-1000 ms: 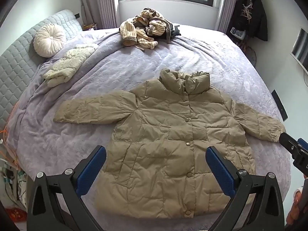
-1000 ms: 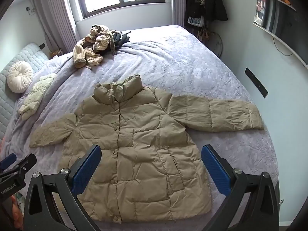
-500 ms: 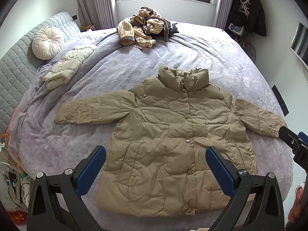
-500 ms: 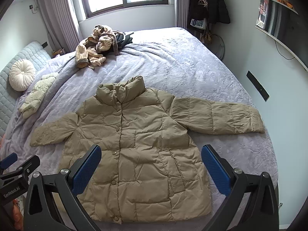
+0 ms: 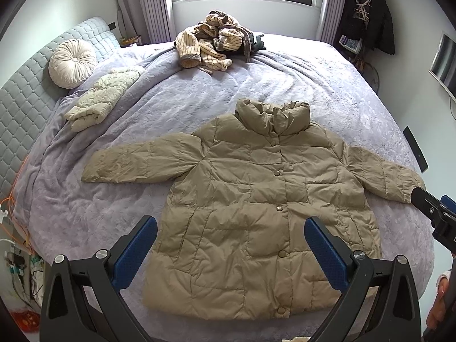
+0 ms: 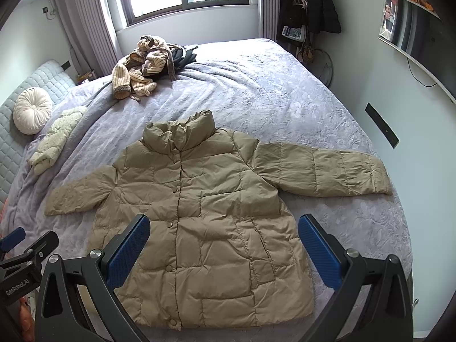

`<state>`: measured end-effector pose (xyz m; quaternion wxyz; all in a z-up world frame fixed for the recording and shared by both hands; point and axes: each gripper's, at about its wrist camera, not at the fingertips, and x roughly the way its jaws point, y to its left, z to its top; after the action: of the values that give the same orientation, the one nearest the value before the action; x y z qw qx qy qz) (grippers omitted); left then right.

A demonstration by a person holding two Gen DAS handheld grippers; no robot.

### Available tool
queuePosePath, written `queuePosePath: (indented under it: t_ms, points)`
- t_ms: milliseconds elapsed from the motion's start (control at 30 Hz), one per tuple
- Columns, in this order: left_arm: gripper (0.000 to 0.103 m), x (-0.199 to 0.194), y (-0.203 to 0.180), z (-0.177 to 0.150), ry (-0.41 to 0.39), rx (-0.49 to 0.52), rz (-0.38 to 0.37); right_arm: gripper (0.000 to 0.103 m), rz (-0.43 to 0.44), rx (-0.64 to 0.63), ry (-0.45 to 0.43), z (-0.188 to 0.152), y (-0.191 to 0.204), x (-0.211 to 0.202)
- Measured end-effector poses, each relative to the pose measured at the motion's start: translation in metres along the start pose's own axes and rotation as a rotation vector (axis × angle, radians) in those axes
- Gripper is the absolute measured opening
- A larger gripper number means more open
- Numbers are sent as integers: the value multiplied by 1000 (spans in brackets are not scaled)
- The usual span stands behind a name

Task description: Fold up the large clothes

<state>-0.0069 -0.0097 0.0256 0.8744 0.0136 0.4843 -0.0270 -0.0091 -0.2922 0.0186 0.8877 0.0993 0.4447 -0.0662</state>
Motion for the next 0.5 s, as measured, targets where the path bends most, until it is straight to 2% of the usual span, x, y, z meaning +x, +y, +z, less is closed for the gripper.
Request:
queuePosePath:
  t_ms: [500]
  points:
    - [103,-1,12,2,-5,-11,3,103,1,0,2,0,-1,0]
